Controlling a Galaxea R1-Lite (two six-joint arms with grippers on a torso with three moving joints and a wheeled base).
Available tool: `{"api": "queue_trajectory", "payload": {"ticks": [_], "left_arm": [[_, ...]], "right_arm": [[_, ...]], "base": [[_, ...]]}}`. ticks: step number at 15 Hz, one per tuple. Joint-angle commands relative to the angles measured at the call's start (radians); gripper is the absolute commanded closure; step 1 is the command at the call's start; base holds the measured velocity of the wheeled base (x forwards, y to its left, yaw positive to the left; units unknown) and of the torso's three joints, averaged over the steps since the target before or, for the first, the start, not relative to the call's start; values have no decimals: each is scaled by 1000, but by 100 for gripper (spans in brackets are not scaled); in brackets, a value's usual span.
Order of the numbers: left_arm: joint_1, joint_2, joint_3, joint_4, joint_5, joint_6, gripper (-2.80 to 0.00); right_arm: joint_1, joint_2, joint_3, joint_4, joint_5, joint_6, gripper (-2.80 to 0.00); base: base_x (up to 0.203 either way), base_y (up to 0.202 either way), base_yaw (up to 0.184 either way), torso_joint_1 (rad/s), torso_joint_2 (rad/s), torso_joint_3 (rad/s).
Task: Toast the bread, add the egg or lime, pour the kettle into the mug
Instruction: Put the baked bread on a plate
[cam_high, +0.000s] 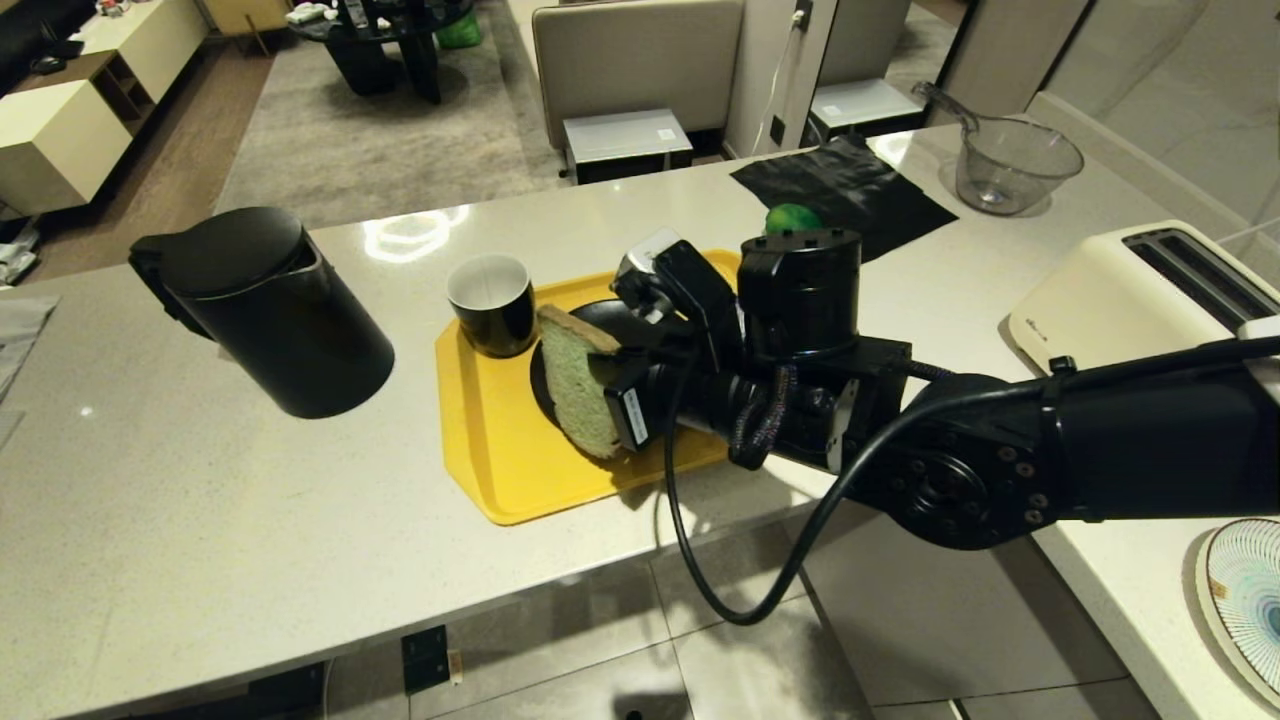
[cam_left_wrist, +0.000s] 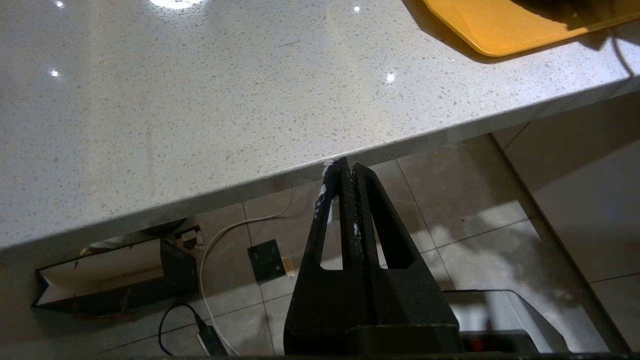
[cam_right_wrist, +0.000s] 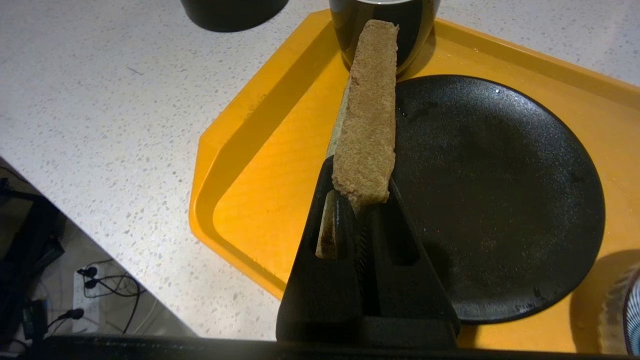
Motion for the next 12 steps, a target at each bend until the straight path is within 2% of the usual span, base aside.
{"api": "queue_trajectory", "payload": {"ticks": [1, 5, 12], "left_arm": [[0, -1, 0, -1, 0, -1, 0], [0, -1, 0, -1, 0, -1, 0], [0, -1, 0, -1, 0, -1, 0]], "right_arm": [[-7, 55, -43, -4, -1, -1, 0], [-24, 68, -58, -4, -1, -1, 0], [-99, 70, -102, -2, -8, -4, 0]], "base": [[0, 0, 0, 0, 0, 0], [0, 0, 0, 0, 0, 0], [0, 0, 0, 0, 0, 0]]}}
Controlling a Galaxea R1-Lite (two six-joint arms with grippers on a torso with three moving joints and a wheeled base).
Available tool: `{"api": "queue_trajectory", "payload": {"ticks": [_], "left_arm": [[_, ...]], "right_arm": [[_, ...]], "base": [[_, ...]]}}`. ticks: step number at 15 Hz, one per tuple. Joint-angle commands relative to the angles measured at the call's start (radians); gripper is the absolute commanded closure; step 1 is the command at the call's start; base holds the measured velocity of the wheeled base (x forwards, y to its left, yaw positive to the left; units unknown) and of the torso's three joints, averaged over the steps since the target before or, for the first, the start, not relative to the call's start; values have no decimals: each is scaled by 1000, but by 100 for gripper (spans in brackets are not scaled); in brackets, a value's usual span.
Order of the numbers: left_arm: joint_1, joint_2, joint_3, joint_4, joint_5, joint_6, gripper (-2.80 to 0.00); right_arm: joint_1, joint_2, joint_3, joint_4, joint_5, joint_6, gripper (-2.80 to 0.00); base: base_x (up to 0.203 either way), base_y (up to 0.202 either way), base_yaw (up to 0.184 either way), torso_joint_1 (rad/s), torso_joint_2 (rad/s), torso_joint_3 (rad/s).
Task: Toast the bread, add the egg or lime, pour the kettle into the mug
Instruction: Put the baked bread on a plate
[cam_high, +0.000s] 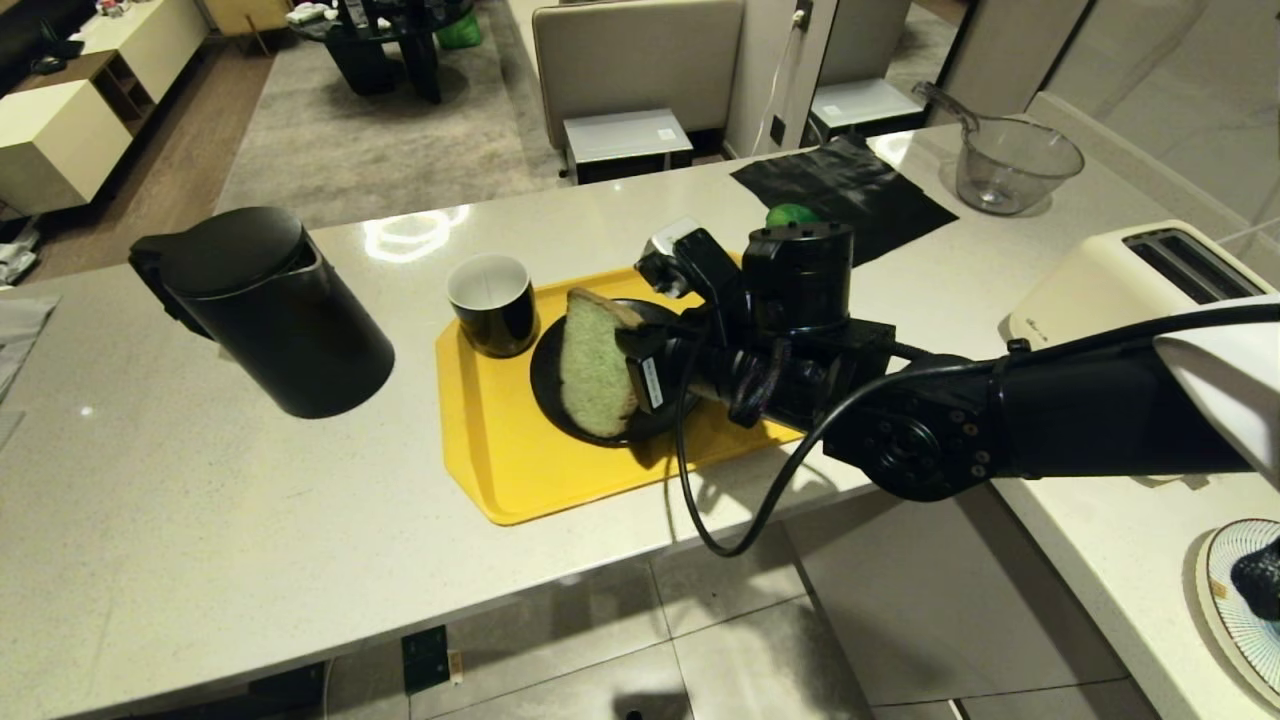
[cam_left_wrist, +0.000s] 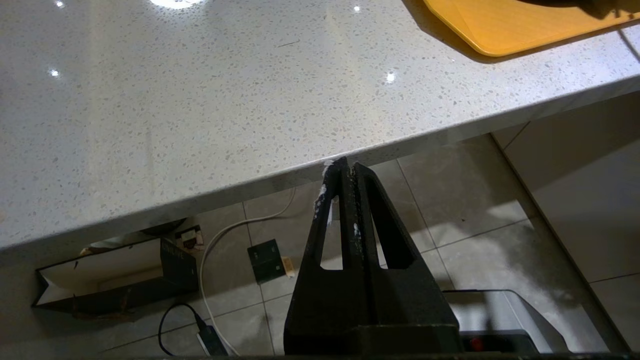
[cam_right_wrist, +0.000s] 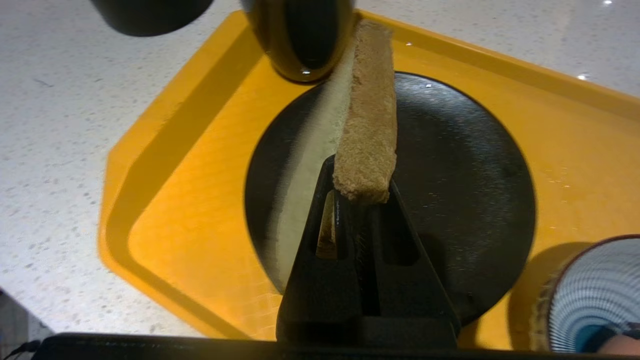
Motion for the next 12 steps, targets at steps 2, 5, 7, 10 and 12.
{"api": "queue_trajectory", "payload": {"ticks": [2, 5, 7, 10, 12], "left_arm": [[0, -1, 0, -1, 0, 0, 0], [0, -1, 0, -1, 0, 0, 0], [0, -1, 0, -1, 0, 0, 0], [0, -1, 0, -1, 0, 0, 0], [0, -1, 0, -1, 0, 0, 0]], "right_arm": [[-25, 1, -6, -4, 1, -1, 0], [-26, 5, -1, -4, 1, -3, 0], [-31, 10, -4, -6, 0, -13, 0], [-35, 15, -6, -6, -1, -29, -280], [-35, 15, -4, -6, -5, -31, -280]], "base": [[0, 0, 0, 0, 0, 0], [0, 0, 0, 0, 0, 0], [0, 0, 0, 0, 0, 0], [0, 0, 0, 0, 0, 0], [0, 0, 0, 0, 0, 0]]}}
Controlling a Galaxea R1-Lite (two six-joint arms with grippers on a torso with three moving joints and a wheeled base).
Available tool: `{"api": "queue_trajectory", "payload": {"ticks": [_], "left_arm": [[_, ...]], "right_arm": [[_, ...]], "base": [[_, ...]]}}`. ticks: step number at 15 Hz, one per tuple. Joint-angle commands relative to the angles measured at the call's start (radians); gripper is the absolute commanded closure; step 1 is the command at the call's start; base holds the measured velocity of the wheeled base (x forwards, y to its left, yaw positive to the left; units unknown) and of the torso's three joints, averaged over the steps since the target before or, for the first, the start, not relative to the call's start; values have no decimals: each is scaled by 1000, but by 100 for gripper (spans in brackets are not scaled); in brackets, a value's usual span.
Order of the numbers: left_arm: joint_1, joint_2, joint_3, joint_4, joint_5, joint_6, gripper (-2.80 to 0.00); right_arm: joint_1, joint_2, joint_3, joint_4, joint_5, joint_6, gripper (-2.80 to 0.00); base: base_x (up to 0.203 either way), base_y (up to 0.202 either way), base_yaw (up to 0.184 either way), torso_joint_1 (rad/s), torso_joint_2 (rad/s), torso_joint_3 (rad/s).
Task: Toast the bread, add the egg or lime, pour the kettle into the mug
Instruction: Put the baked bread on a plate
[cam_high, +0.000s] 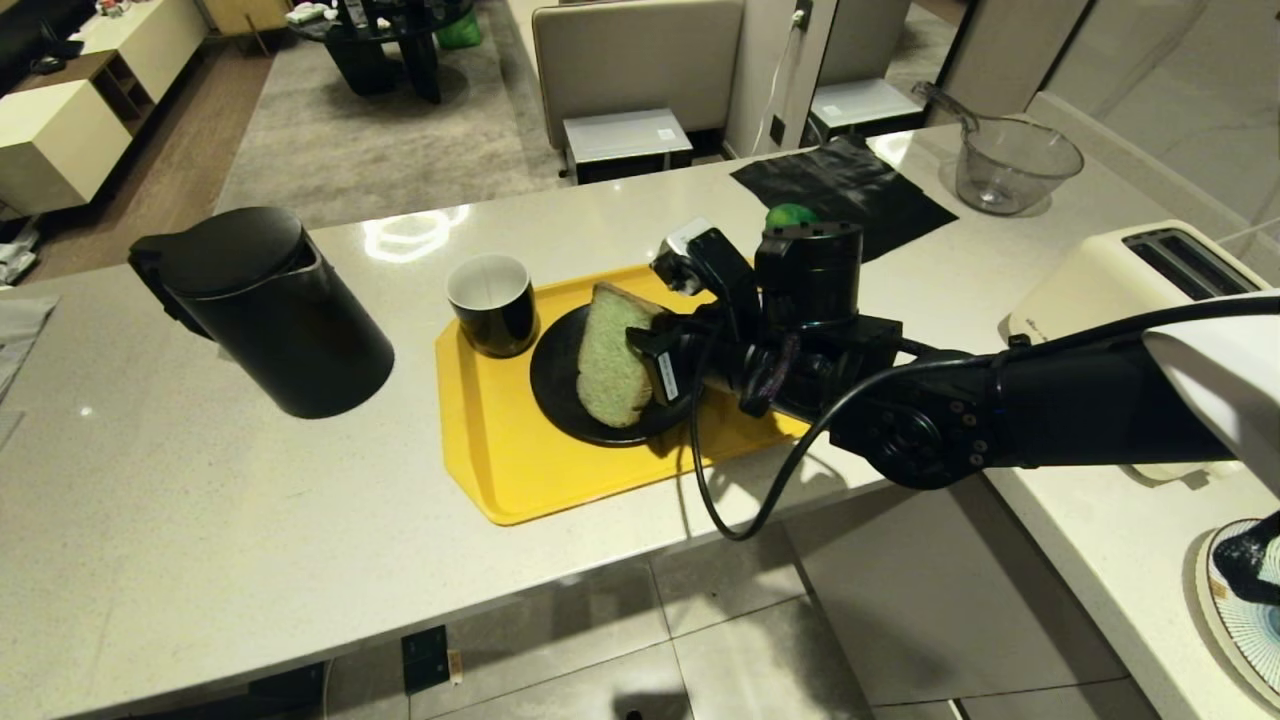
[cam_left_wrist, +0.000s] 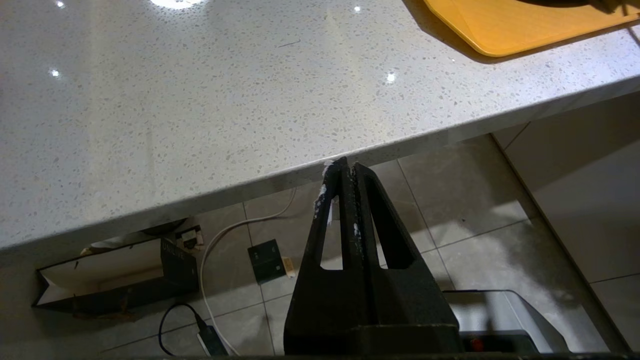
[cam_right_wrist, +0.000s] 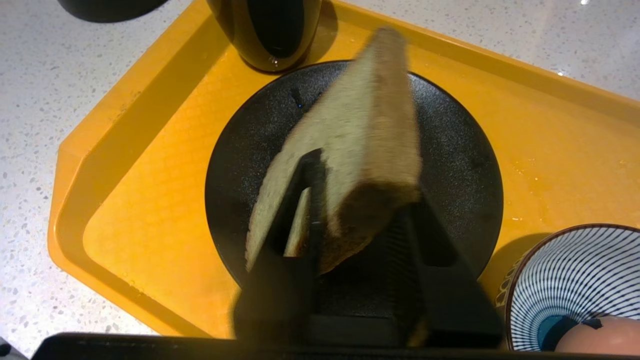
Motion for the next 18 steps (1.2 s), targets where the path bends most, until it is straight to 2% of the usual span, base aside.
{"api": "queue_trajectory", "payload": {"ticks": [1, 7, 11, 16, 18], "left_arm": [[-1, -1, 0, 0, 0, 0, 0], [0, -1, 0, 0, 0, 0, 0], [0, 1, 0, 0, 0, 0, 0], [0, -1, 0, 0, 0, 0, 0], [0, -1, 0, 0, 0, 0, 0]], "right_arm": [[0, 2, 2, -3, -10, -5, -280], [1, -1, 4, -3, -13, -25, -280], [9, 5, 6, -42, -6, -106, -280], [50, 38, -2, -103, -12, -124, -280], [53, 48, -2, -107, -13, -161, -280]], "base": [[0, 0, 0, 0, 0, 0], [0, 0, 0, 0, 0, 0], [0, 0, 0, 0, 0, 0], [0, 0, 0, 0, 0, 0], [0, 0, 0, 0, 0, 0]]}}
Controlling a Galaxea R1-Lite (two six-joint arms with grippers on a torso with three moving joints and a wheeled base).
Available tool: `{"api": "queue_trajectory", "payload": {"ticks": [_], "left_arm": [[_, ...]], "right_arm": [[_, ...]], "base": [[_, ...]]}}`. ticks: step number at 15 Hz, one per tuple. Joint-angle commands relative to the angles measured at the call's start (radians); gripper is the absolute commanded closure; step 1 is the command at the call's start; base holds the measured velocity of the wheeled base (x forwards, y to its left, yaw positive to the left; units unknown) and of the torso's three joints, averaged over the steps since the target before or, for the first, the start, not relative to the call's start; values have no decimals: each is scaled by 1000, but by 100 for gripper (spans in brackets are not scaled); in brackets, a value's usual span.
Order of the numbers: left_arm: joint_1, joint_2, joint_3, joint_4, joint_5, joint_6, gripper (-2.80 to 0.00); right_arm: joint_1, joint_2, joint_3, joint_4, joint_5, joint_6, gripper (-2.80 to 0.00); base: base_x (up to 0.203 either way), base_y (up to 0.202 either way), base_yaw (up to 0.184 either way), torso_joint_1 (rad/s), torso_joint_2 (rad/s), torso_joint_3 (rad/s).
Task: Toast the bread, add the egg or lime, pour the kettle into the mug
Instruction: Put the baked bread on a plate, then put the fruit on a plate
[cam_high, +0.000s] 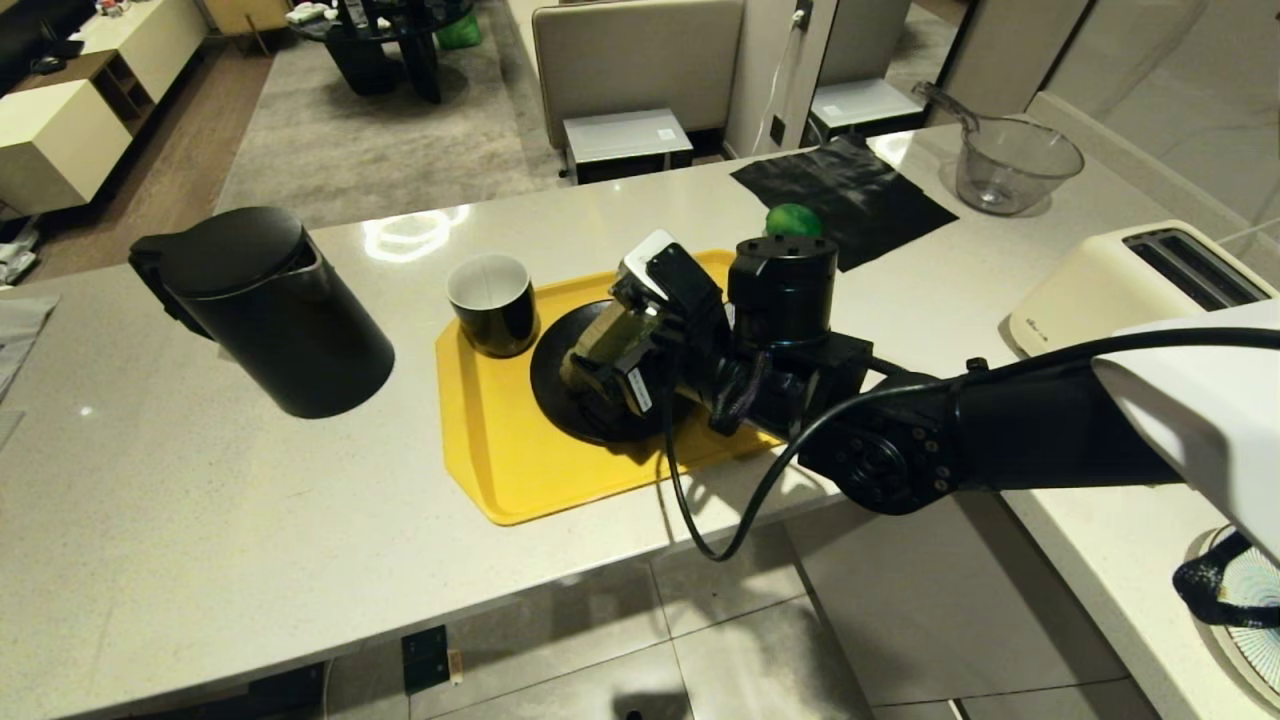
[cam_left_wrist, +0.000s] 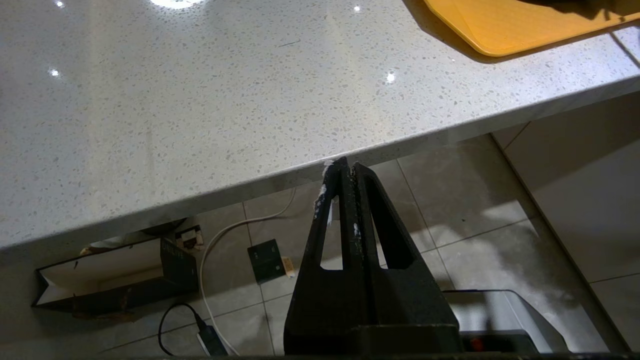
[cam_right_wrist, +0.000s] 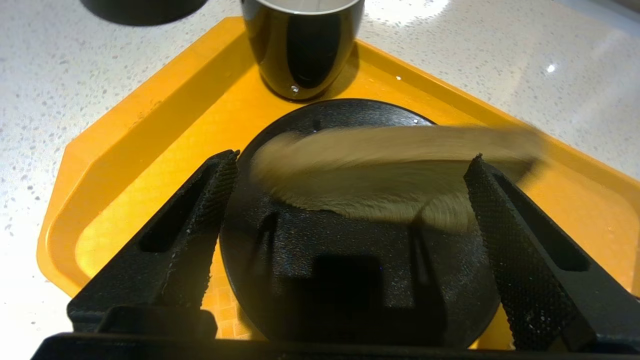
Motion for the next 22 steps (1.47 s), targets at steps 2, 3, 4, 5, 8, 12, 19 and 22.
{"api": "queue_trajectory", "payload": {"ticks": [2, 3, 4, 5, 8, 12, 19, 22], "left_arm": [[0, -1, 0, -1, 0, 0, 0], [0, -1, 0, -1, 0, 0, 0], [0, -1, 0, -1, 0, 0, 0], [0, -1, 0, -1, 0, 0, 0], [0, -1, 0, -1, 0, 0, 0], [0, -1, 0, -1, 0, 0, 0], [0, -1, 0, -1, 0, 0, 0], [0, -1, 0, -1, 0, 0, 0]], "right_arm": [[3, 9, 3, -6, 0, -36, -280], [3, 7, 4, -6, 0, -36, -280], [1, 4, 9, -14, 0, -36, -280], [-2, 1, 14, -30, 0, -36, -280], [-15, -20, 58, -57, 0, -36, -280], [-28, -58, 85, -57, 3, -17, -280], [-58, -187, 102, -58, 0, 71, 0], [-73, -240, 93, -57, -5, 72, 0]], "base": [[0, 0, 0, 0, 0, 0], [0, 0, 0, 0, 0, 0], [0, 0, 0, 0, 0, 0], [0, 0, 0, 0, 0, 0], [0, 0, 0, 0, 0, 0], [0, 0, 0, 0, 0, 0], [0, 0, 0, 0, 0, 0], [0, 0, 0, 0, 0, 0]]}}
